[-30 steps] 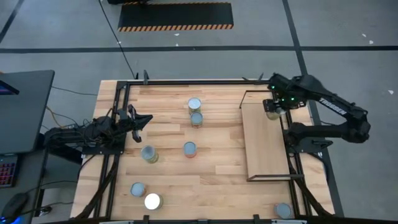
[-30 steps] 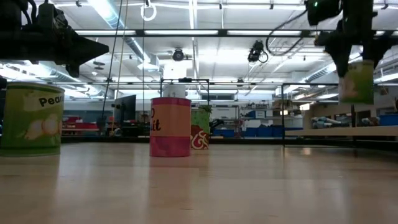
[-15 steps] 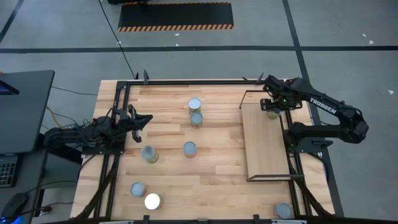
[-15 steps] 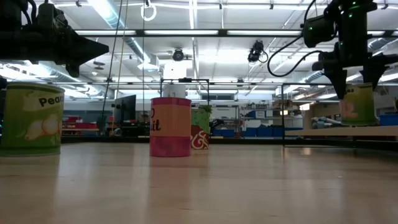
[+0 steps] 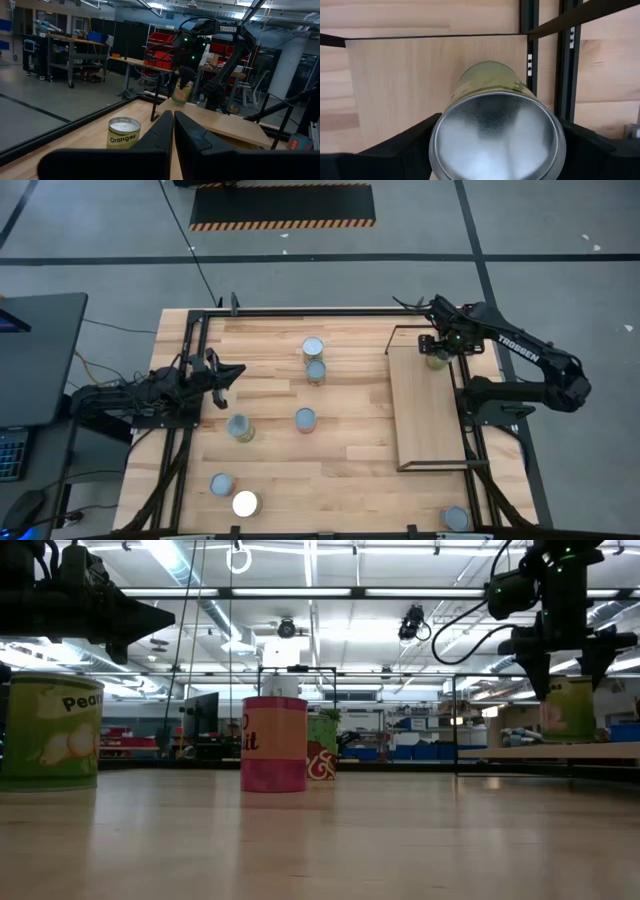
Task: Pick and place cans onto a shelf
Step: Put the top large canned oranges on the shelf
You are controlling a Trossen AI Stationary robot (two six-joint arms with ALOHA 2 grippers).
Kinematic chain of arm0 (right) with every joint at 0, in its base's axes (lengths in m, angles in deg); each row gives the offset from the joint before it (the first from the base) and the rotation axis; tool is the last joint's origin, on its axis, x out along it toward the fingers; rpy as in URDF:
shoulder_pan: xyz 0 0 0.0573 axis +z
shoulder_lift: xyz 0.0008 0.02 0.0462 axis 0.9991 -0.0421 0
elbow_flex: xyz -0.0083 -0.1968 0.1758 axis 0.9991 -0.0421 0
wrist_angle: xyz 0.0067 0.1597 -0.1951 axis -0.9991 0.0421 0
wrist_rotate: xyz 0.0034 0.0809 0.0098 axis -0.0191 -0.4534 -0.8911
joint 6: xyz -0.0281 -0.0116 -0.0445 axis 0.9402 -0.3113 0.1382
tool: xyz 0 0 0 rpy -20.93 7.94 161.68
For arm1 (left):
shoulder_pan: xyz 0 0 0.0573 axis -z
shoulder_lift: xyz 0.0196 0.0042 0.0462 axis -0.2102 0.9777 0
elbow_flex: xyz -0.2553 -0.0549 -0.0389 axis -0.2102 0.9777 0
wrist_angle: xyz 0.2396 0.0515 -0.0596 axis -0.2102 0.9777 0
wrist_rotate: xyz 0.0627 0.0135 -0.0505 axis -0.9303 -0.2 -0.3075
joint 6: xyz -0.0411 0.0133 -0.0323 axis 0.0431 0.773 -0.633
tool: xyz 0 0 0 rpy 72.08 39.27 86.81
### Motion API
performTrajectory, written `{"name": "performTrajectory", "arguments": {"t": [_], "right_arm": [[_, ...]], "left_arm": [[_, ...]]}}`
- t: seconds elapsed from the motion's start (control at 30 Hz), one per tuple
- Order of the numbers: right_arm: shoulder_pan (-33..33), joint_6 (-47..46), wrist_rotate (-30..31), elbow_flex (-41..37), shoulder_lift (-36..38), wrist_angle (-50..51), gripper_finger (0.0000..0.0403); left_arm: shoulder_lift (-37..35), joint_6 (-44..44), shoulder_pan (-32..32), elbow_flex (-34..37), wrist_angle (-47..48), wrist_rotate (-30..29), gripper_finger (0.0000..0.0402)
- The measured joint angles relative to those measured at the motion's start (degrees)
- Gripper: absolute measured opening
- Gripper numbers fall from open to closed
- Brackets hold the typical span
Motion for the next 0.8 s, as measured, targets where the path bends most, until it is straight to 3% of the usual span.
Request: {"name": "performTrajectory", "arguments": {"t": [0.4, 0.8], "right_arm": [[-0.1, -0.1, -1.8, 0.0, -2.8, -0.3, 0.0362], [1.9, -1.6, -3.1, 3.0, -0.3, 3.0, 0.0368]], "left_arm": [[0.0, 0.0, 0.0, 0.0, 0.0, 0.0, 0.0023], [0.0, 0.0, 0.0, 0.0, 0.0, 0.0, 0.0023]]}}
